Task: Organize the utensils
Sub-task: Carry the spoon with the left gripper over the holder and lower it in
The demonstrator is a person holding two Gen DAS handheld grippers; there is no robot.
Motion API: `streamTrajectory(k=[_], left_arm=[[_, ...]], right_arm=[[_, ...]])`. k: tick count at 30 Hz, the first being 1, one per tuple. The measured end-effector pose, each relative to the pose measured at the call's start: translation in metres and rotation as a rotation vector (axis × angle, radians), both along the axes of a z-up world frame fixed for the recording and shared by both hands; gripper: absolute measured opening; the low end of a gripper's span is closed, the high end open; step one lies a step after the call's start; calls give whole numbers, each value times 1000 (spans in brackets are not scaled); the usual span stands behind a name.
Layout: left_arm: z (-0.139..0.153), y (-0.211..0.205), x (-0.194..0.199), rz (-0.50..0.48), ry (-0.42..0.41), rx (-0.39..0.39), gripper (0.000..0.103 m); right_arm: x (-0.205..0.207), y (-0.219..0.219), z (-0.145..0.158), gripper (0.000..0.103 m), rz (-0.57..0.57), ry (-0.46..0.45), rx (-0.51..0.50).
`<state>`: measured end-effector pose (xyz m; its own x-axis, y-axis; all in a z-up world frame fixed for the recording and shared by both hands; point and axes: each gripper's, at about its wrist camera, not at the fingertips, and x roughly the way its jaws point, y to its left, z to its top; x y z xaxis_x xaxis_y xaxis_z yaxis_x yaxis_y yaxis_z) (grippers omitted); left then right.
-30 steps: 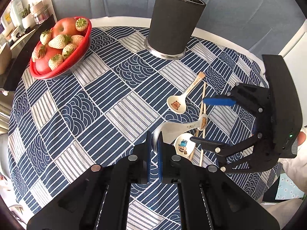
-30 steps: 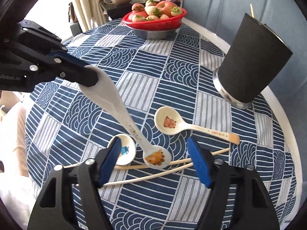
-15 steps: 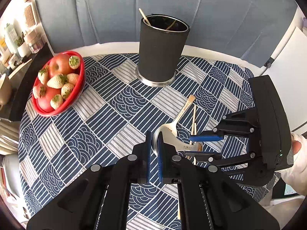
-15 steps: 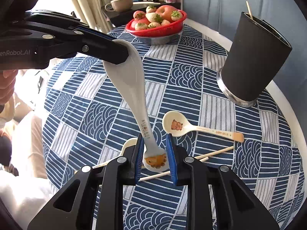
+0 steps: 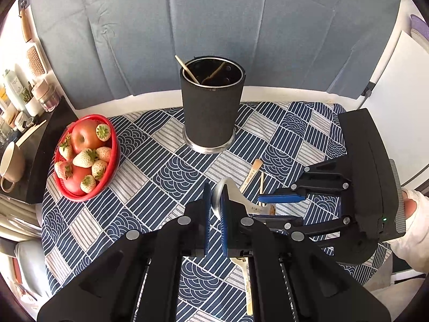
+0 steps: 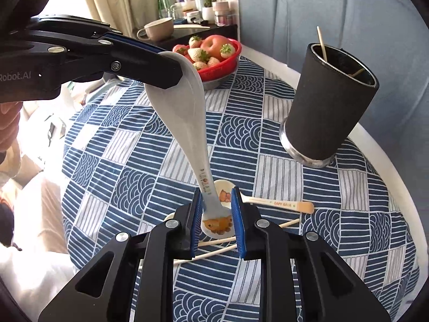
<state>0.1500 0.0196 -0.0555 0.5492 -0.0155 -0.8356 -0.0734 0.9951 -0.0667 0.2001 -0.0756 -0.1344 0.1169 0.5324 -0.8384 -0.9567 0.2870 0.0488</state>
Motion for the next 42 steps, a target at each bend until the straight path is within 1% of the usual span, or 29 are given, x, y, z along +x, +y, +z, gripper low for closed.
streamTrajectory(k=[5, 11, 21, 26, 28, 30, 32, 37, 42], left_arm=[[20, -2, 6, -38, -42, 49, 7], [44, 4, 18, -83, -96, 60, 7], [75, 12, 51, -171, -176, 85, 8], [88, 18, 69, -209, -210, 75, 9], [92, 20, 74, -212, -222, 68, 9], [94, 21, 78, -225, -233, 54, 9], [96, 24, 81, -231, -249, 55, 9], [98, 32, 94, -244, -269, 43, 9], [100, 39, 107, -254, -291, 42, 10]], right_arm=[[6, 2, 17, 20, -45, -23, 30], [15, 7, 40, 20, -107, -66, 70], [41, 22, 72, 20, -236, -149, 103], [59, 30, 86, 20, -312, -178, 122], [63, 34, 90, 19, -335, -194, 127], [67, 37, 94, 16, -358, -197, 137], [72, 41, 96, 16, -384, -206, 140], [81, 50, 97, 16, -409, -233, 141], [96, 57, 97, 16, -442, -212, 165]])
